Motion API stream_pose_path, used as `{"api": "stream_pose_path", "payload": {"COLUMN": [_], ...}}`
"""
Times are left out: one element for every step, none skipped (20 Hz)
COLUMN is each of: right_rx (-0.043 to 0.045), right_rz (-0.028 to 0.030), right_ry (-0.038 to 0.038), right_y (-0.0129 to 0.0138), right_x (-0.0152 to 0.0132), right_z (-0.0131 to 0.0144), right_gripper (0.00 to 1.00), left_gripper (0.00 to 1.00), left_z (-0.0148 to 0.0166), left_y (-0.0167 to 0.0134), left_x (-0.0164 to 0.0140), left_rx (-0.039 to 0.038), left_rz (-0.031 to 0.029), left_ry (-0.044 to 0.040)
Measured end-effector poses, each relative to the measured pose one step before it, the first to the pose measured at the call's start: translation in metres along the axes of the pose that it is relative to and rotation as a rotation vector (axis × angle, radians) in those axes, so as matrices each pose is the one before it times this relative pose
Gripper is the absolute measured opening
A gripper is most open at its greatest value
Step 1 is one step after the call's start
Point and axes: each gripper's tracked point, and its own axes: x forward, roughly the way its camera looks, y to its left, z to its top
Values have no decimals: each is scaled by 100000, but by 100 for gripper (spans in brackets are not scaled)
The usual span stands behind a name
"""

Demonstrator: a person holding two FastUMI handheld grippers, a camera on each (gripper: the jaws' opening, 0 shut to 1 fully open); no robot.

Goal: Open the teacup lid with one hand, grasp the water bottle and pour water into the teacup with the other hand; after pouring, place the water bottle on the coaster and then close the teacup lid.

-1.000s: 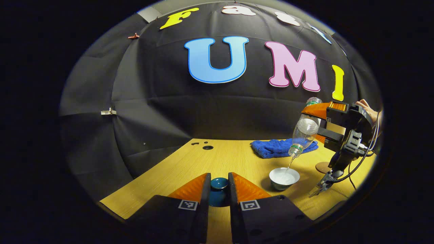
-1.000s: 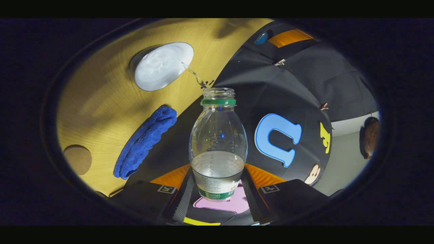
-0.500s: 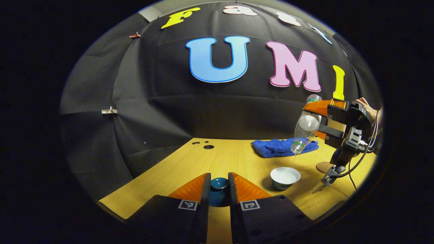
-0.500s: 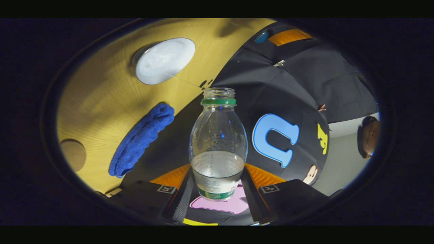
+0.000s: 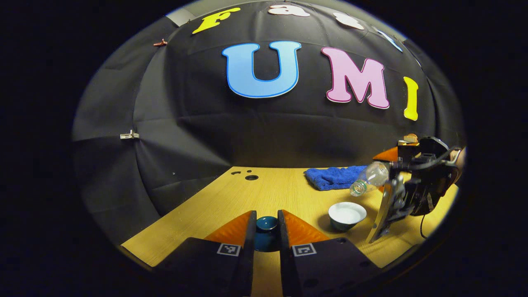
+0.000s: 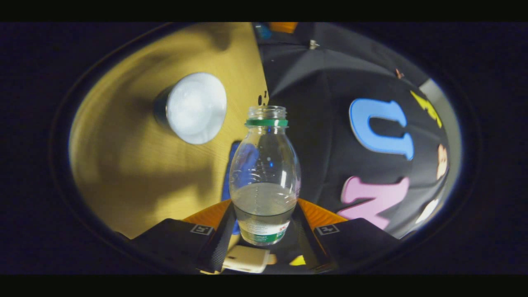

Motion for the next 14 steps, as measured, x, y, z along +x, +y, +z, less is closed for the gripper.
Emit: {"api": "stream_pose_path", "payload": {"right_rx": [9791, 10474, 10703, 10362, 10367, 11014, 11791, 12835, 13901, 12371, 9038, 6293, 5204, 5326], "right_rz": [3139, 3621, 3161, 2513, 2644, 3082, 3433, 3860, 4558, 2124, -217, -2205, -2962, -2627], "right_ry": [771, 572, -846, -1924, -2485, -2722, -2681, -2555, -2266, -1695, -1506, -1389, -1234, -1069], "right_y": [543, 533, 438, 300, 85, 190, 249, 260, 265, -258, -768, -652, -978, -1096], "right_x": [-180, -180, -327, -552, -572, -536, -753, -761, -860, -836, -551, 307, -30, -66], "right_z": [152, 207, 353, 502, 728, 766, 890, 1098, 778, 830, 513, 204, 26, -38], "right_gripper": [75, 75, 75, 75, 75, 75, 75, 75, 75, 75, 75, 75, 75, 75], "left_gripper": [27, 31, 34, 31, 34, 27, 31, 31, 27, 31, 31, 31, 31, 31], "left_z": [40, 67, 99, -20, 184, 171, 322, 239, 277, 161, 152, 112, 172, 111], "left_y": [-95, -87, -137, -169, -145, -214, -248, -222, -325, -379, -373, -480, -433, -486], "left_x": [132, 184, 110, 214, 217, 186, 209, 274, 174, 190, 276, 263, 169, 215], "left_rx": [318, 470, 891, 1315, 1273, 857, 405, 90, -227, -145, -44, 60, -53, -309], "left_rz": [-46, -123, -473, -631, -653, -874, -751, -664, -677, -595, -663, -771, -769, -919], "left_ry": [115, -69, 55, 143, -9, -38, -256, -164, -113, -161, 25, 5, -45, -51]}}
